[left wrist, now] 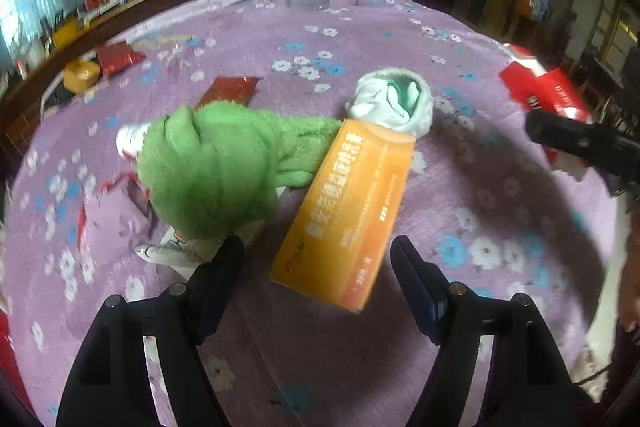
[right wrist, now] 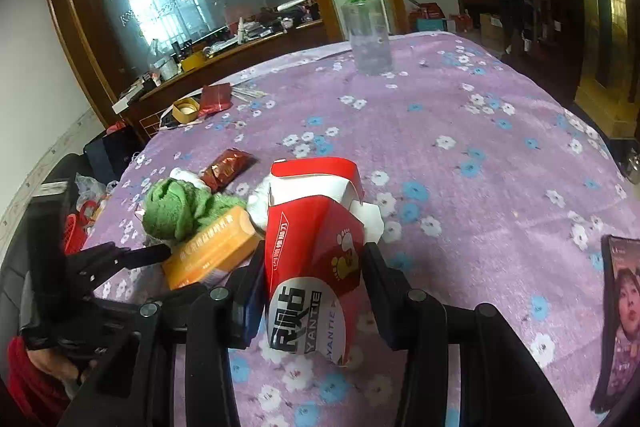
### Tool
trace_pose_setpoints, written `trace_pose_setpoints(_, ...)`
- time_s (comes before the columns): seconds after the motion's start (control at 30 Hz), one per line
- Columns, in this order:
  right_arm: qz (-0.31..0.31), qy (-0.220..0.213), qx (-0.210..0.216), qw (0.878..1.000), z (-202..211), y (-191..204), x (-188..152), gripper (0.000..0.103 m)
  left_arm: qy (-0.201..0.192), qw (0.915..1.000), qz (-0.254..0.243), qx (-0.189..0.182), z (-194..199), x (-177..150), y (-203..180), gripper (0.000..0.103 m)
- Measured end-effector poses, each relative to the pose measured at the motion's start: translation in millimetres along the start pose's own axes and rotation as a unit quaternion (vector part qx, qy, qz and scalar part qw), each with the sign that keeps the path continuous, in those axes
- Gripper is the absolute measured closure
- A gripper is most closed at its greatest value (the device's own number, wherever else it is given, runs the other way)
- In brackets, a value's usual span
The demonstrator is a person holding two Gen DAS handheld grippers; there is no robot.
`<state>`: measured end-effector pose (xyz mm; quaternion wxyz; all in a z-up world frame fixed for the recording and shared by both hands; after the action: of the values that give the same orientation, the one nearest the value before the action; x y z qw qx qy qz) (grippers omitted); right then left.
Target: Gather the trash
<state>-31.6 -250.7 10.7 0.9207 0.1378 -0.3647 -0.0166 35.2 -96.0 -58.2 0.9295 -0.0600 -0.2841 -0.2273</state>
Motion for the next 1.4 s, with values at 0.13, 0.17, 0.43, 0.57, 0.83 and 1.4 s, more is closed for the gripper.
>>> trace_pose_setpoints(0.13, -0.005, 0.003, 0.002, 1.000, 0.7, -3.7, -1.3, 0.054, 0.004, 0.9999, -0.010, 0.003, -5.2, 7.1, -3.8, 0.029)
trace_pose_setpoints(0.17, -0.005, 0.003, 0.003, 1.000, 1.0, -3.5, -2.3, 0.054, 0.005, 0.9999, -0.012, 0.003, -6.9, 10.0, -4.8, 0.029)
trace_pose_setpoints(0.43, -0.002, 0.008, 0.016, 1.000, -3.1, 3.3, -7.8, 0.054, 0.005, 0.9996, -0.011, 0.024, -18.8, 25.6, -6.6, 0.041)
trace_pose_setpoints(0.57, -0.001, 0.013, 0.022, 1.000, -3.5, 9.6, -11.4, 0.054, -0.009, 0.9997, 0.004, 0.022, -13.4, 26.2, -6.5, 0.052)
trace_pose_setpoints(0.83, 0.020, 0.015, 0.028, 0.999, -2.9, 31.1, -16.4, 0.054, -0.042, 0.9976, 0.055, -0.006, 23.0, 1.9, 5.2, 0.058)
trace_pose_setpoints(1.4, 0.090, 0.037, 0.055, 0.994, -11.6, 113.1, -42.7, 0.054, -0.096, 0.9837, 0.141, 0.057, 90.9, -54.9, 72.8, 0.058)
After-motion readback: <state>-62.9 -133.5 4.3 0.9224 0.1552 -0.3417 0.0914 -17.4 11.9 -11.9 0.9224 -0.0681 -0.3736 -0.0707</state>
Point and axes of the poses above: each gripper's, at about its wrist camera, not at the fingertips, and z roughly against the way its jaws point, y to its left, x to its top, the point moved 9 cm from there along -z, roughly the way its jaws point, and after that the axes turned 2 degrees about y, right-handed, at the moved point
